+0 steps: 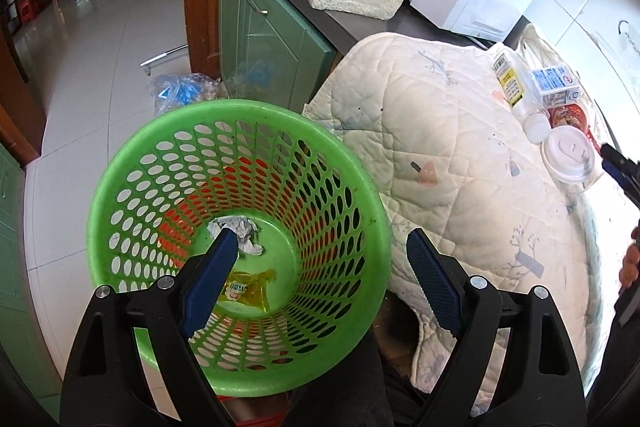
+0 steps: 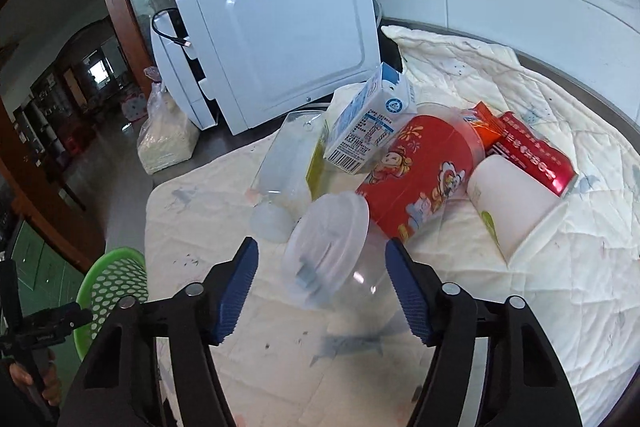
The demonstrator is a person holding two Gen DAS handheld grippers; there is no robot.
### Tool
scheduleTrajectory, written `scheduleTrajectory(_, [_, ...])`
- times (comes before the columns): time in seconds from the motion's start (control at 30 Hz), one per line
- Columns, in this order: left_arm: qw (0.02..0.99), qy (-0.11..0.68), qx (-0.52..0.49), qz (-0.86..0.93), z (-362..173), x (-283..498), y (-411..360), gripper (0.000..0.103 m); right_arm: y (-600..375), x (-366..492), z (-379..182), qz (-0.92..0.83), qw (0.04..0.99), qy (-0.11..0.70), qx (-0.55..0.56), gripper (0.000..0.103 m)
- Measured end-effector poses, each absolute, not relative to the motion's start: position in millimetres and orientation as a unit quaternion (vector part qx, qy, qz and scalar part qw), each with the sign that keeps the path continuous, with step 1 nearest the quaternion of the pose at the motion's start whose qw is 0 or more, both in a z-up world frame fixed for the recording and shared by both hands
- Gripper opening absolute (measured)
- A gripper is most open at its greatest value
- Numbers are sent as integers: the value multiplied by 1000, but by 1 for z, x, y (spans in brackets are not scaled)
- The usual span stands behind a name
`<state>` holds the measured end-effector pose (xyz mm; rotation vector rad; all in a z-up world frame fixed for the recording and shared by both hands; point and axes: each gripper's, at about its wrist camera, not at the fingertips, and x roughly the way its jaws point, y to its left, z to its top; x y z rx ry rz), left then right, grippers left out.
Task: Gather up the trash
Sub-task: 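Move the left tool to the clear plastic bottle while the right tool reaches the clear lid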
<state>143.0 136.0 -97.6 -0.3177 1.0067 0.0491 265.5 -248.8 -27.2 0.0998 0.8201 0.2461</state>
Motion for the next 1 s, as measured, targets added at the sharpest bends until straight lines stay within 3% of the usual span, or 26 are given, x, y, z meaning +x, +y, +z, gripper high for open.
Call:
scheduleTrajectory(0.57, [877,465,-119,-33,-68,186,85,85,-237,282,-40,124,903,409,42,23])
scheduleTrajectory(1.0, [888,437,-67,-130,-21,274,-20,85,-244,240,-23,161,909,378,73,18])
